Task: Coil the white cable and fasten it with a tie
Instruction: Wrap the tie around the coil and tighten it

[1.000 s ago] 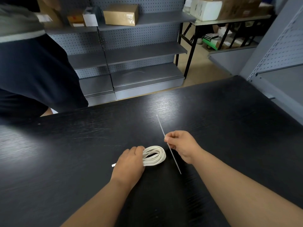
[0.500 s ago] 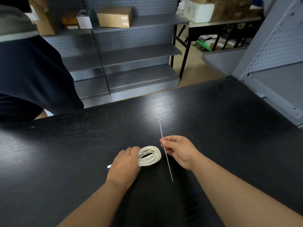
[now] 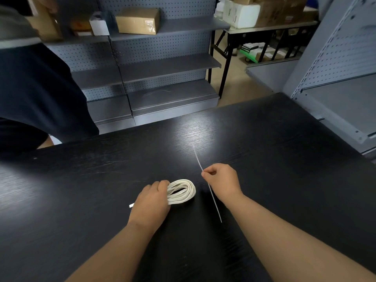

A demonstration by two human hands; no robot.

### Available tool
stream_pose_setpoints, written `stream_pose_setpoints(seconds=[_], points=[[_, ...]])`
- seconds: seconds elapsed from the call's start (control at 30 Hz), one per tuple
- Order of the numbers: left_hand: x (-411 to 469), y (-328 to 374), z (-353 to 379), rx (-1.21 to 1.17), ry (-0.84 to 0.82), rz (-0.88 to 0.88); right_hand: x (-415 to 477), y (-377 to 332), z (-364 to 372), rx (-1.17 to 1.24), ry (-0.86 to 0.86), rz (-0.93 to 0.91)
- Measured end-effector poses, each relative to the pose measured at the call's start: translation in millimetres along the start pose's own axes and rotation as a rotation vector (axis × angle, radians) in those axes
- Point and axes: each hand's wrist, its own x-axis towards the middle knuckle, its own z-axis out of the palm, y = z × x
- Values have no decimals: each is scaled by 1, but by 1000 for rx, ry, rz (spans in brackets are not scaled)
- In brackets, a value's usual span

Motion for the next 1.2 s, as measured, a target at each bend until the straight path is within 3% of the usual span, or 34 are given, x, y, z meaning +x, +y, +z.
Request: stream_pose_setpoints(seconds=[0.17, 0.37, 0.5, 1.2], points=[[0, -1, 1, 11, 4, 16, -5, -1, 3, -132, 43, -76], [-1, -1, 0, 4, 7, 25, -11, -2, 9, -311, 127, -290], [-1, -2, 1, -8, 15, 27, -13, -4, 14, -322, 170, -396], [-1, -1, -1, 12, -4, 21, -15, -8, 8, -209, 33, -234]])
